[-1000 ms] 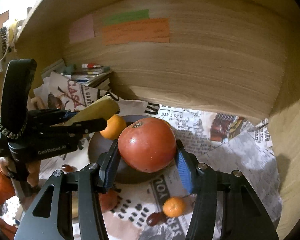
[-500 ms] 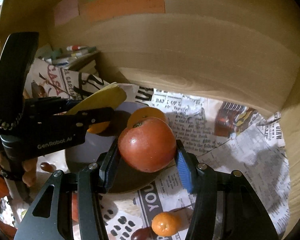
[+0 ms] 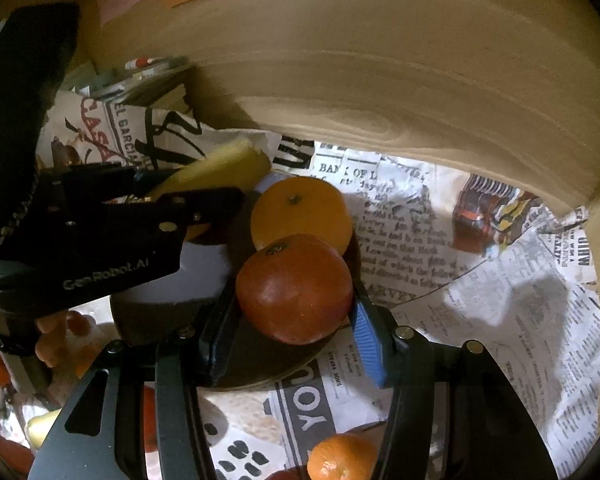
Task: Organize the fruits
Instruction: 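Lower the corn and tomato onto the grey plate and open both tools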
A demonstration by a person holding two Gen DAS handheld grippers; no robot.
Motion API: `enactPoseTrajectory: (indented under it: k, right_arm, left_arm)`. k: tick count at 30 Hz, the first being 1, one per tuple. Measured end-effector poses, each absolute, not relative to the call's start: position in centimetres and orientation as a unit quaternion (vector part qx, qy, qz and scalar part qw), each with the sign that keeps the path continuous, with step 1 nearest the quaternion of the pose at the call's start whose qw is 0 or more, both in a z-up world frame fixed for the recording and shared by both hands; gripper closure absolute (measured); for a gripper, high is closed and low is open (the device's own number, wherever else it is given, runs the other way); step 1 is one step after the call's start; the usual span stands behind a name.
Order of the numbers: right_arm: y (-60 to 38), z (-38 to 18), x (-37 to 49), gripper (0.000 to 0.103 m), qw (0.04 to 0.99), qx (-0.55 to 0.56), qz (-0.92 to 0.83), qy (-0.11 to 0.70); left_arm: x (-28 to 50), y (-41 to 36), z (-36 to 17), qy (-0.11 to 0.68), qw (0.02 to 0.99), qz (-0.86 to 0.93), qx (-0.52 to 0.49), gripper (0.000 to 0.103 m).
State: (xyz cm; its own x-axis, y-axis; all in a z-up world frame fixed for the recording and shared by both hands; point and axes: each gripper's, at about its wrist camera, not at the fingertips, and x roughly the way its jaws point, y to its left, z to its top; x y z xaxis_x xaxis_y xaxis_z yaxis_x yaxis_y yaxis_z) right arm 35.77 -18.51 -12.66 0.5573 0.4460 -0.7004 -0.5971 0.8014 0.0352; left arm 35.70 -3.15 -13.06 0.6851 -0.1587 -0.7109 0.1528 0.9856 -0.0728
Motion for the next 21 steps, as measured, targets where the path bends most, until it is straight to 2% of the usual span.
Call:
enactPoseTrajectory:
  k: [13,18,21]
  right_arm:
    - [-17.8,-14.2,36.3,0.053,0.868,-0.112,0.291,0.386]
    - [-18.0,-13.5,35.6,0.034,0.875,-0.104,0.291,0.372]
    - [-18.1,-12.7,34.7,0.033,0.882,-0.112,0.286,0.358]
  left_arm:
    - [34.4,-2.4,-12.0,0.374,0.922,-0.095,-0.003,0.062]
    - [33.0,-2.1,-11.3,0.364,0.927,-0.093,0.009,0.062]
    - [32.0,-1.8,-10.7,0.355,0.93,-0.092,0.013,0.06]
